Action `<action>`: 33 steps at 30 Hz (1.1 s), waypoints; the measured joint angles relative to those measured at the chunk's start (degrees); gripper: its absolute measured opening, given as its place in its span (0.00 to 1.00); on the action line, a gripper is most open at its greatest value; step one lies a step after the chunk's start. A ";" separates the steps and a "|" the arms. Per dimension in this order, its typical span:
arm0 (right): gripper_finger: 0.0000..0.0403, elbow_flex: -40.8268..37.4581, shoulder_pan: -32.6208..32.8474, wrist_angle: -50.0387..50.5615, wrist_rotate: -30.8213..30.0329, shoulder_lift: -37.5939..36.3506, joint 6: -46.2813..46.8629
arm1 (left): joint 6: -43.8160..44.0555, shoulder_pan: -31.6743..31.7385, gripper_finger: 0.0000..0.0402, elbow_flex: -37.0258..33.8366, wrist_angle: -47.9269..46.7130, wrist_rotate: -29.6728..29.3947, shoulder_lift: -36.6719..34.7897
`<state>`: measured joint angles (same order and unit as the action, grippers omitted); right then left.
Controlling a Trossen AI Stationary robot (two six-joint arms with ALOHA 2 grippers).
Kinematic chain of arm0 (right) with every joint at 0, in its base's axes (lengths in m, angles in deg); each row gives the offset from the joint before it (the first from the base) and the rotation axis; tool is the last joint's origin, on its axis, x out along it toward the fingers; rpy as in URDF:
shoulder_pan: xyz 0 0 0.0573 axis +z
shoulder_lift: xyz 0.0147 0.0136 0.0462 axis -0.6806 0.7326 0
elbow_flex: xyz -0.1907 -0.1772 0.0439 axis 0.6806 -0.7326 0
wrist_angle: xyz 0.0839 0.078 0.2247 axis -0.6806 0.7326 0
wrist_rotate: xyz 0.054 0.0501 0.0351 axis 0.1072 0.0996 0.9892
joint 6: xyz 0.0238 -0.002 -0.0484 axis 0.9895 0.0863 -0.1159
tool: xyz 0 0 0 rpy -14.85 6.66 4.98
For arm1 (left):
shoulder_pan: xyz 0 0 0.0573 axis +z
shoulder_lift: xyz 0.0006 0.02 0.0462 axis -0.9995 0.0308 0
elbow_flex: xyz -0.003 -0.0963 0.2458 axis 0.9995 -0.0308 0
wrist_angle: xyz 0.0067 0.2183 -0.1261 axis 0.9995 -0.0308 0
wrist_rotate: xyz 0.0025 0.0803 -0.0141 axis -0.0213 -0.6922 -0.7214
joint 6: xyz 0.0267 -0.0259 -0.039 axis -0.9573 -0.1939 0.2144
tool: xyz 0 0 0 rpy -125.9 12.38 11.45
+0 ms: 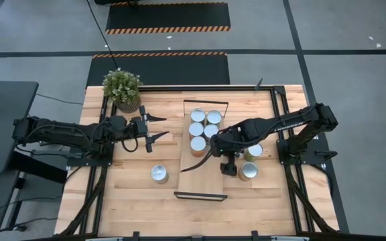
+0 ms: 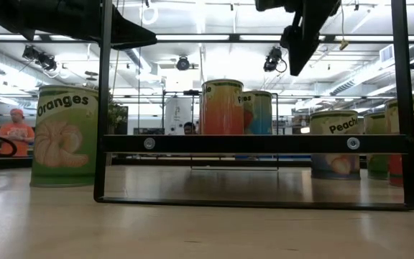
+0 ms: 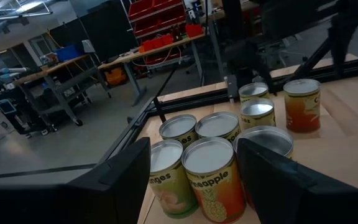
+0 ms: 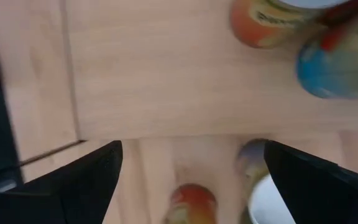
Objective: Pick and place cans onto a shelf
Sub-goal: Put the canned peaches on the shelf
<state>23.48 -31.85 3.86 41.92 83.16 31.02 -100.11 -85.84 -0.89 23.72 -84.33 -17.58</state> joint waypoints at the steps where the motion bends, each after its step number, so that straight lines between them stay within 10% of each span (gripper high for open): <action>1: 0.99 0.00 0.31 -0.59 0.77 0.00 0.08 | 0.02 0.02 0.61 0.00 0.00 -0.02 0.02; 33: 0.99 -4.72 -6.93 10.02 -9.38 0.06 13.79 | 0.69 -0.01 0.61 0.00 0.00 0.00 0.00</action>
<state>18.76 -38.78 13.88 32.54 83.22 44.81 -99.41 -85.84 -0.89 23.72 -84.34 -17.58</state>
